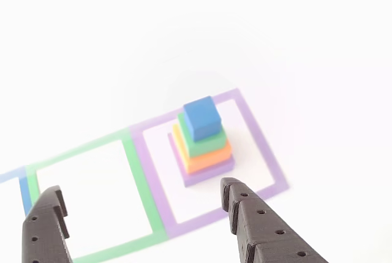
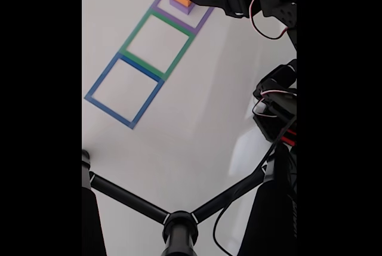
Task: Tower of hanoi
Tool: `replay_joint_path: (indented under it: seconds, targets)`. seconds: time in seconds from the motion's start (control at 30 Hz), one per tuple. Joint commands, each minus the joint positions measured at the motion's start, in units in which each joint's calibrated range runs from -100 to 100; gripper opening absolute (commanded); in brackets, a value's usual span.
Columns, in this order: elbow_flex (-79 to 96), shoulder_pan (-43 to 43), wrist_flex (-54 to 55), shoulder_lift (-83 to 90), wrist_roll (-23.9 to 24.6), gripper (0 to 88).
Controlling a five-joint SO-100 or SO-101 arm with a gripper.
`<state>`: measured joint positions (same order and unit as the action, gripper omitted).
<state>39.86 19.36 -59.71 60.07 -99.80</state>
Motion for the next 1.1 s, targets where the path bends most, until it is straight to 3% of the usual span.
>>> replay_joint_path:
  seconds: [0.0, 0.33, 1.07]
  targets:
    - [4.23, 0.96, 6.03, 4.16, -0.2, 38.3]
    - [13.68, 3.94, 17.69, 4.89, -0.2, 40.2]
    - [38.23, 7.29, 74.77, -18.04, -0.2, 40.0]
